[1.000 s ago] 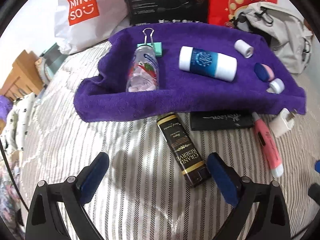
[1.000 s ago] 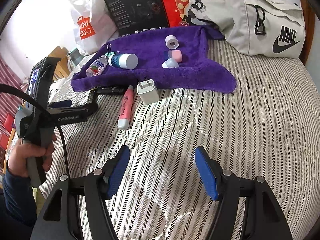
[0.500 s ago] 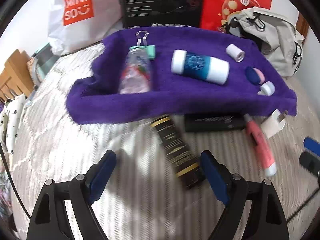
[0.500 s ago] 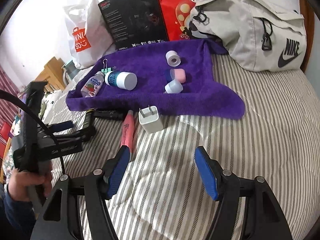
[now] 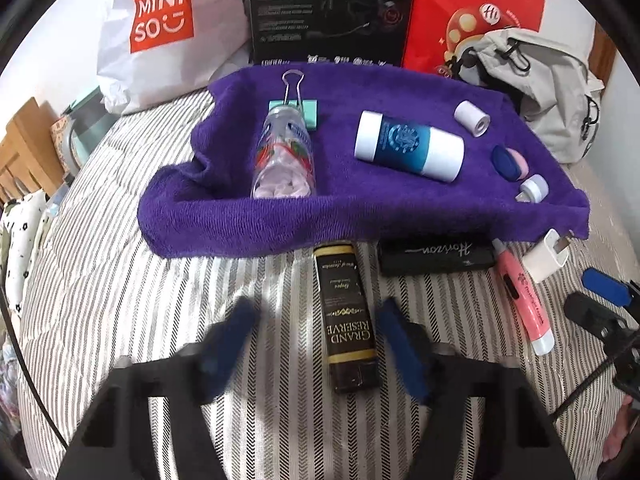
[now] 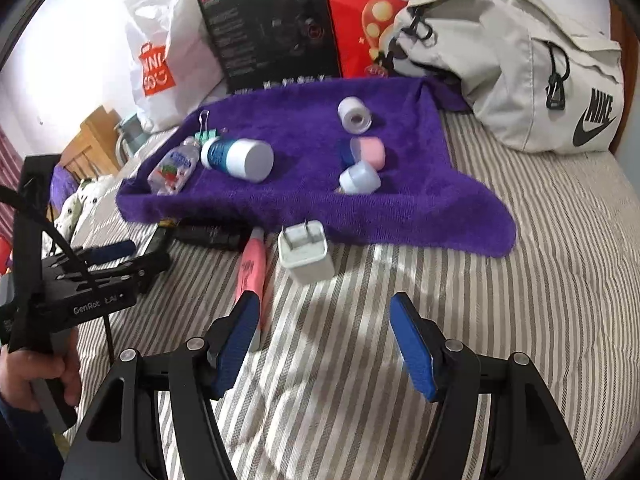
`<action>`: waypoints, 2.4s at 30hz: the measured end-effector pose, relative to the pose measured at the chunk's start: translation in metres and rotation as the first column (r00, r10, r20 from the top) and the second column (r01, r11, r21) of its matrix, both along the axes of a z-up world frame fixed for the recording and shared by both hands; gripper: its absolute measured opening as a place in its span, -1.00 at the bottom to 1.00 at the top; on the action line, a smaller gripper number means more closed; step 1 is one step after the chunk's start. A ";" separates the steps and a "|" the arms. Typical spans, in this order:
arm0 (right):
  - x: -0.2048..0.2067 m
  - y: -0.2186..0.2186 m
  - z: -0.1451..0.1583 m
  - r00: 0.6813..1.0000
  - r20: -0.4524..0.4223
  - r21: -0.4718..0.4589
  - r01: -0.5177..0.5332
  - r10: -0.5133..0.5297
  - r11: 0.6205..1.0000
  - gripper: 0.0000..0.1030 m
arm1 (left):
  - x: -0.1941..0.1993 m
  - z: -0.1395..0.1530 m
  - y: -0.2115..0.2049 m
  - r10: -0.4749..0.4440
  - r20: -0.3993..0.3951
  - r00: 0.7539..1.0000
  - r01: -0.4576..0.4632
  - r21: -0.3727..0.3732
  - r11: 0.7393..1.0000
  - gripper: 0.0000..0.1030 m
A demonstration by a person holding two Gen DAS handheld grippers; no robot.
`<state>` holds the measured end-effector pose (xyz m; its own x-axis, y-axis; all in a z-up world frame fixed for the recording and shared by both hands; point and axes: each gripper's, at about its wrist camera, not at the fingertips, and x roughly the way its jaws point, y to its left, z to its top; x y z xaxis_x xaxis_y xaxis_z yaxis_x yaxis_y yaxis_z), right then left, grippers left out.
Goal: Organize rigid objects
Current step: 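Grasp the dark Grand Reserve tube with the left tool while the right grasps the charger, then set the tube by the candy bottle with the left tool while the right sets the charger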
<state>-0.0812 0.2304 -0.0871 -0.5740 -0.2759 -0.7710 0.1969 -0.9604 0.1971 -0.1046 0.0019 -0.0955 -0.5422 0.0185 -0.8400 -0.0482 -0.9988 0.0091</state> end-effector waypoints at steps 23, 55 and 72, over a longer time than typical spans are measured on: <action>-0.032 -0.018 -0.011 1.000 -0.002 0.023 -0.016 0.016 1.000 0.01 | 0.003 0.001 -0.016 -0.056 0.007 0.998 0.056 0.040 0.998 -0.56; -0.011 -0.009 -0.008 0.998 0.037 0.014 -0.057 0.056 0.998 -0.44 | 0.016 0.018 -0.039 -0.068 -0.018 0.998 0.070 0.199 0.978 -0.56; -0.015 -0.016 0.014 0.994 0.024 -0.013 -0.108 0.108 0.994 -0.44 | 0.000 0.045 -0.022 -0.100 -0.055 0.993 0.110 0.209 0.972 -0.56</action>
